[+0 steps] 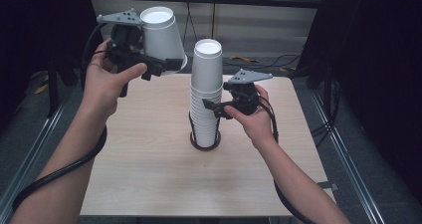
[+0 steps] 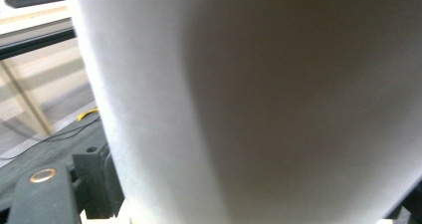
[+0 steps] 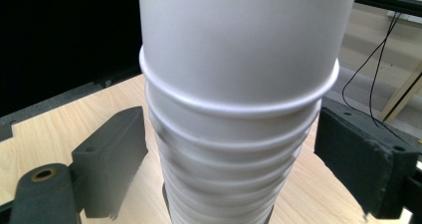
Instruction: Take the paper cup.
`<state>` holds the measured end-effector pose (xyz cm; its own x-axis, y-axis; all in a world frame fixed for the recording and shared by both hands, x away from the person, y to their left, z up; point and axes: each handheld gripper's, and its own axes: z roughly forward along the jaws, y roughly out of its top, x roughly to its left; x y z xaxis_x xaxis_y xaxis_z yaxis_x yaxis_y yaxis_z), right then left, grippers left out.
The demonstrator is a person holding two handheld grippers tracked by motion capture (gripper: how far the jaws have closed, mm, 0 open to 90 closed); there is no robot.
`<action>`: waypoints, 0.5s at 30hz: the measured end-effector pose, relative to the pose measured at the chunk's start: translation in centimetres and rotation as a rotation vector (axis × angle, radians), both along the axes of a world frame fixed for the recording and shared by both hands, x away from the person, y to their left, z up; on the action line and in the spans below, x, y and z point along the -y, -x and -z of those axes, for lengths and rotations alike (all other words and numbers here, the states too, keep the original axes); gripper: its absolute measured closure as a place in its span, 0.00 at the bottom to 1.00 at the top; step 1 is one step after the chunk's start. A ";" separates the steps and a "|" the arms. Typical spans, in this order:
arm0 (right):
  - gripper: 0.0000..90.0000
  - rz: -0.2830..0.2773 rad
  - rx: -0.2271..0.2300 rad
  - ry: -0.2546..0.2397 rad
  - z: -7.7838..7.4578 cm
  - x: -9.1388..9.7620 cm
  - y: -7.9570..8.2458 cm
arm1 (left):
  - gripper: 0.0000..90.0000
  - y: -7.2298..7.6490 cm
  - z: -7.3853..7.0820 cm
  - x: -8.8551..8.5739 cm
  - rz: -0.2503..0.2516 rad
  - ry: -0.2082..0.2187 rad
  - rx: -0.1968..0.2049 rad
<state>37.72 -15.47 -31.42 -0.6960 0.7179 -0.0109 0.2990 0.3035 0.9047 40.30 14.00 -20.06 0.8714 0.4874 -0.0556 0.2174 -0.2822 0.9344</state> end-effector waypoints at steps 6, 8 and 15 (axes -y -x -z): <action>0.14 -0.021 -0.010 -0.010 0.5 0.5 0.4 | 0.15 0.2 1.9 -1.0 0.002 -0.010 -0.020; 0.14 -0.026 -0.012 -0.005 0.7 0.7 0.6 | 0.15 0.3 2.8 -1.4 0.001 -0.013 -0.028; 0.14 -0.045 -0.020 -0.008 1.2 1.8 1.4 | 0.15 0.6 5.8 -2.2 -0.005 -0.055 -0.058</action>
<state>36.31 -17.27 -32.59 -0.7276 0.6859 0.0091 0.3029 0.3095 0.9014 39.71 16.18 -25.88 0.8651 0.4954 -0.0792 0.2725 -0.3315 0.9032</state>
